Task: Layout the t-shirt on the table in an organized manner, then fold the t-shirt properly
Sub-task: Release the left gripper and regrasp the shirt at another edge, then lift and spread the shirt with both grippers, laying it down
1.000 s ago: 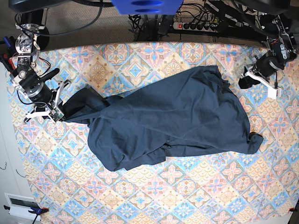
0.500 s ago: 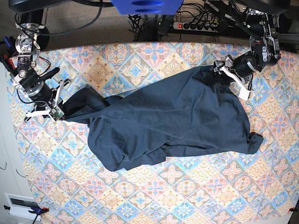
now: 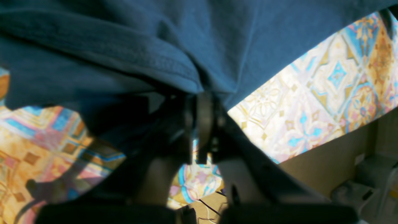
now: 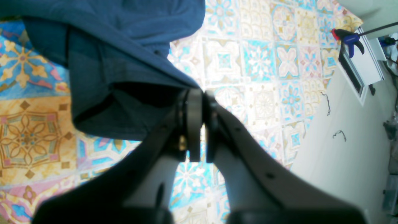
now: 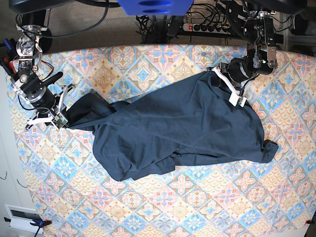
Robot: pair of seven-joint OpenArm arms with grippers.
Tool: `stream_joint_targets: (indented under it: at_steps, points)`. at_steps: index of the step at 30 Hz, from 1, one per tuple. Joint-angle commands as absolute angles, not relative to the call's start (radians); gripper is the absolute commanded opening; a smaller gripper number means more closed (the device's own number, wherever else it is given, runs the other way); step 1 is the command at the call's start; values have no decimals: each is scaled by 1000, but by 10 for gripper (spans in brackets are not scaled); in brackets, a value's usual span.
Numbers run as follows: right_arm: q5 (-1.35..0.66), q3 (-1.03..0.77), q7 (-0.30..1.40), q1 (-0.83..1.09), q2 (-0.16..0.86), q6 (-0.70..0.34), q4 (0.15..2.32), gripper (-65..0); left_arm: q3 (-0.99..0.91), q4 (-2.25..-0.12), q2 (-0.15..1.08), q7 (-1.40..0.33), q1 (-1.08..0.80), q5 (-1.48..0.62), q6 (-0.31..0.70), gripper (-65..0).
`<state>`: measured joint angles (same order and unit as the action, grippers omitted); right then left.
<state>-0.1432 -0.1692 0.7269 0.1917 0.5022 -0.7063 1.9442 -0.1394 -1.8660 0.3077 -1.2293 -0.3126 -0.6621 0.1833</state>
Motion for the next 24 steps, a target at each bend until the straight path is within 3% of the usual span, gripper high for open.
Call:
stream_joint_targets:
  at_steps: [1, 8, 17, 24]
  points:
    - [-153, -180, 708, 179, 521, -698, 1959, -647, -147, -1885, 320, -1216, -303, -676, 185, -650]
    - [-151, -216, 707, 179, 522, -698, 1957, -647, -303, -1957, 343, -1218, -403, -687, 194, -650]
    - [-151, -306, 708, 179, 522, -698, 1957, -647, -495, -1965, 489, -1218, -545, -977, 194, -650]
    - [-151, -446, 710, 179, 522, -698, 1929, -647, -516, -1965, 492, -1218, -561, -989, 194, -650]
